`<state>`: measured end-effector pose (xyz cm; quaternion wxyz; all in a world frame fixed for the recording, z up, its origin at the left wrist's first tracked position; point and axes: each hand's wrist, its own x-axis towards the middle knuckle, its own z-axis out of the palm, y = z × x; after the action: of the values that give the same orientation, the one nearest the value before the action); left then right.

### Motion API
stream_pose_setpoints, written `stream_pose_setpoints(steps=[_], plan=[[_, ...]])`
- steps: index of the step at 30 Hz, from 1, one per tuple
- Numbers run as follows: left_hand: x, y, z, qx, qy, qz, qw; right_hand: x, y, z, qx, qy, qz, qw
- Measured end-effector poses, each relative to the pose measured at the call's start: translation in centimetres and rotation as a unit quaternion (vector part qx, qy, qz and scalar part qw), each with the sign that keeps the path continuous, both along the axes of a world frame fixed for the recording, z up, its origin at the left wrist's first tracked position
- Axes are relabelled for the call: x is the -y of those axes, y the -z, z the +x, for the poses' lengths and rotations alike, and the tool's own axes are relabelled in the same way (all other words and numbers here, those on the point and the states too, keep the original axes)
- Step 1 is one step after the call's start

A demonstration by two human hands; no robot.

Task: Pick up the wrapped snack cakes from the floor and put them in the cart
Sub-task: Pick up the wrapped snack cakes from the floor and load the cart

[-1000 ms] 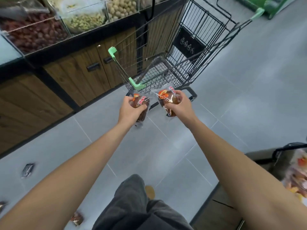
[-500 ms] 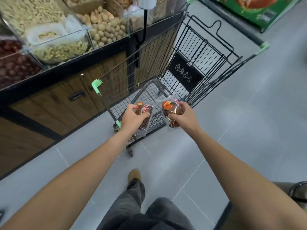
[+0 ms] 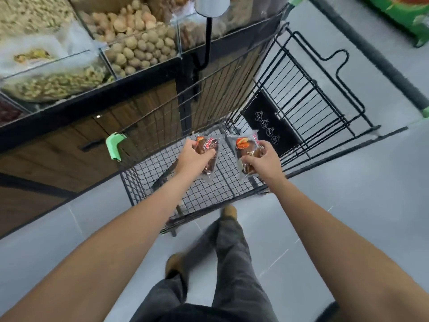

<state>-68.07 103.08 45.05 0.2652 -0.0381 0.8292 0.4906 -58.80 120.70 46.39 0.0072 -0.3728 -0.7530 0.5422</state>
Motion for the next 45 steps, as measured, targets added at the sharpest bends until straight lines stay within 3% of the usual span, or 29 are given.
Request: stream_pose_setpoints(steps=[5,13,21,27,33,38,45], plan=[[-5.6,4.1,-3.6,0.042,-0.09,-0.054,0.994,-6.2,3.9,-6.5,0.057,-0.034,0.011,0.998],[-12.1,12.6,-9.1,0.099,-0.216,-0.052,0.97,-10.7,12.7,-15.8,0.083,-0.083,-0.01,0.993],[-13.9,25.1,-12.6,0.125,-0.28,-0.069,0.949,-11.5,25.9,-20.6,0.132,-0.122,0.012,0.984],[-14.3,31.8,-14.1,0.143,-0.29,-0.059,0.945,-11.4,31.9,-22.8,0.134,-0.14,0.038,0.98],[-15.3,33.2,-15.5,0.165,-0.31,-0.064,0.934,-11.8,34.0,-24.9,0.09,-0.16,0.037,0.982],[-15.4,32.8,-15.8,0.177,-0.323,-0.014,0.93,-12.0,33.9,-25.0,0.081,-0.162,0.003,0.983],[-13.8,28.6,-13.2,0.058,-0.282,-0.002,0.958,-10.4,29.2,-23.2,0.04,-0.204,0.021,0.978]])
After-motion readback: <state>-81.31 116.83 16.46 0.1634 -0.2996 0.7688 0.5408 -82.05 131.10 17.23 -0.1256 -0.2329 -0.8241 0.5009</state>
